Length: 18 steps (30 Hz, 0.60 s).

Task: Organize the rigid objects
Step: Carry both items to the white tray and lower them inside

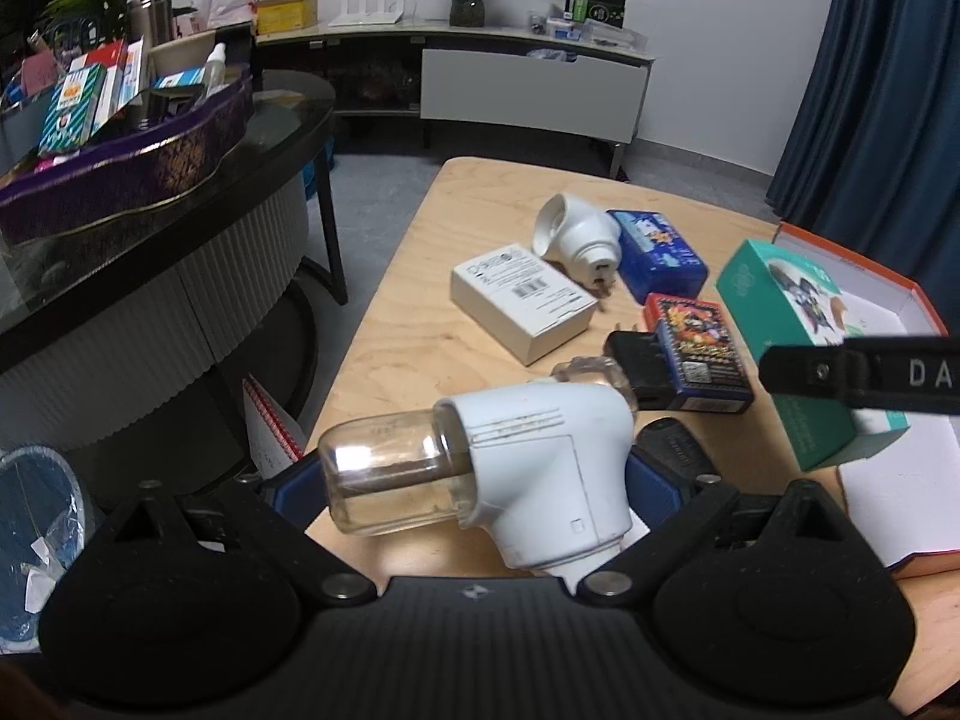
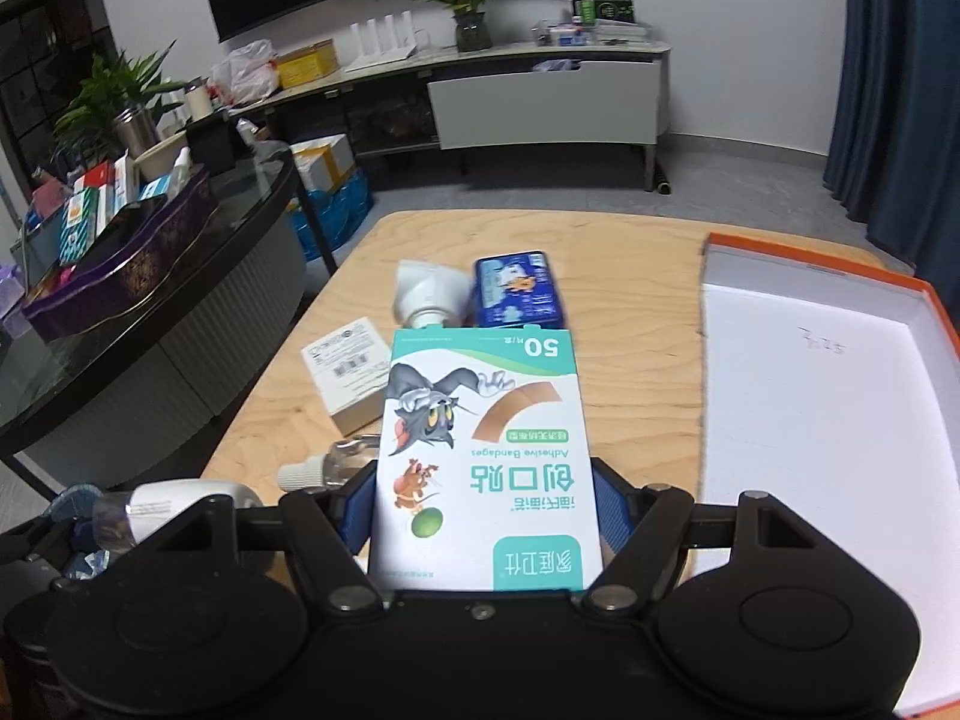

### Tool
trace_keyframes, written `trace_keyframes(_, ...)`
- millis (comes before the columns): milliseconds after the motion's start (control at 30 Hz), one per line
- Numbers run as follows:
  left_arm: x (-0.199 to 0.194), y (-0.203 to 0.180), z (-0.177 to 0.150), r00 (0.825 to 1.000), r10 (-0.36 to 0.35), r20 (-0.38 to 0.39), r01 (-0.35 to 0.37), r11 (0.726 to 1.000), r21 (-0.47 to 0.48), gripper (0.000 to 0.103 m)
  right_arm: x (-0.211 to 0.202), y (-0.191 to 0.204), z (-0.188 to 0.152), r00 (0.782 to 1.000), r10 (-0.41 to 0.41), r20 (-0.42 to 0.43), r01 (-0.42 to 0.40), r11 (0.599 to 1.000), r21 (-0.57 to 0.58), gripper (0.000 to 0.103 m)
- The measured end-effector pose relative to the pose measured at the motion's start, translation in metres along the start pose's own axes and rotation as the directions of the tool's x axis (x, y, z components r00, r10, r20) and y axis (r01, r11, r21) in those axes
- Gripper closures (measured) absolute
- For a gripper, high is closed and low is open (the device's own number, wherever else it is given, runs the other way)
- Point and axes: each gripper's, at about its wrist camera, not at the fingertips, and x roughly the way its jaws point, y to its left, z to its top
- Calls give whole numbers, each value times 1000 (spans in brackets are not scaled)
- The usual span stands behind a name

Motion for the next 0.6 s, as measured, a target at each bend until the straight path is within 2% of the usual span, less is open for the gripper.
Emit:
trace_keyframes(267,-9,-26,21,998,-55,7,54,996,65,3,-27,-40,-6,998,-59,37,56,995,83,19)
trace_keyframes(600,-2,-96,50,987,-157,11,154,975,163,3,-50,-121,-6,985,-161,58,146,968,206,19)
